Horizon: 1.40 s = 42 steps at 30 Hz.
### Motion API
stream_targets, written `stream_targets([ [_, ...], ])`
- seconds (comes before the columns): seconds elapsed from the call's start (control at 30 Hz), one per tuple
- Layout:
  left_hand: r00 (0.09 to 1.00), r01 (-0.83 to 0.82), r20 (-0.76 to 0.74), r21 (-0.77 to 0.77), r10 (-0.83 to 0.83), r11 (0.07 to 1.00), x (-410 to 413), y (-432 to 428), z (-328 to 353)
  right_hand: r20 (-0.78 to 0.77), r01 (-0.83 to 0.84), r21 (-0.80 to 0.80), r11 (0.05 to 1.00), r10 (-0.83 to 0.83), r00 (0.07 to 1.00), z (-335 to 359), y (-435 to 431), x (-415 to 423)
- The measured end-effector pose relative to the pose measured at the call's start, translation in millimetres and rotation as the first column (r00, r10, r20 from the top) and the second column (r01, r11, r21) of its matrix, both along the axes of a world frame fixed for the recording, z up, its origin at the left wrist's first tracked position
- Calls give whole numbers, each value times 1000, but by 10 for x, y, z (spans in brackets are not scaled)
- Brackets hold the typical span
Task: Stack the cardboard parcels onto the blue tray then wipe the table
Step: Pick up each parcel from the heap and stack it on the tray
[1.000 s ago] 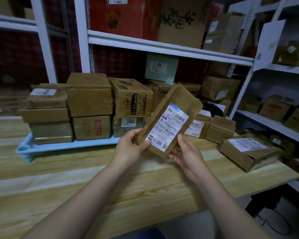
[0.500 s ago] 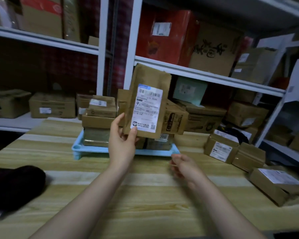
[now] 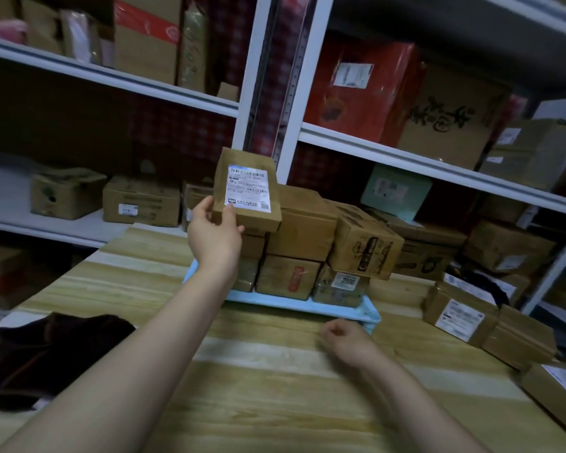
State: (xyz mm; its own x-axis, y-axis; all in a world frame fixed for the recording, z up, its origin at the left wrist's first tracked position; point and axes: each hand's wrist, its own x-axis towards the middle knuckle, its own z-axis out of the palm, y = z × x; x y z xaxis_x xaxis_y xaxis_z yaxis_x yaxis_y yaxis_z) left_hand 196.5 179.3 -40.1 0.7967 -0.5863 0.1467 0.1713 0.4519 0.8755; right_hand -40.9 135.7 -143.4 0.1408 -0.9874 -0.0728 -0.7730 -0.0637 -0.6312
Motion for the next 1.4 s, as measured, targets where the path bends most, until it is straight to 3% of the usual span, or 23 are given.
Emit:
stream_targets([
  [0.27,996,-49,-69,120,58,992,188,-339,41,-21,2,25,1000,-2,1000,53,-121,-15],
  [0.4,999,-29,31,251,22,968,285,-482,-62,-40,14,30,999,-13,999,16,-199,-4],
  [0.53,973,-119,228,362,35,925,290,-500,-88,-95,18,26,1000,-16,995,-43,-273,17],
  [0.63,955,-120,296,356,11,927,319,-520,-124,-110,23,22,999,-21,994,-71,-303,35],
  [0.77,960,-114,279,333,17,936,364,-602,-148,-103,41,32,999,-37,994,-102,-312,19],
  [1.0,936,-190,349,401,42,896,240,-562,-148,-72,32,44,999,-29,997,-111,-303,-42],
  [1.1,912,-314,379,402,156,860,88,-451,-160,-65,24,40,999,-21,998,-116,-285,-63],
  [1.23,878,-409,368,243,307,879,-250,-283,-268,-11,12,37,999,-12,1000,-138,-251,-118],
  [1.33,872,-309,452,208,189,928,-624,-183,-417,84,34,6,999,-34,996,-145,-217,-198],
  [1.4,841,-147,540,262,-19,954,-890,-193,-556,140,88,-37,995,-82,987,-145,-200,-301],
])
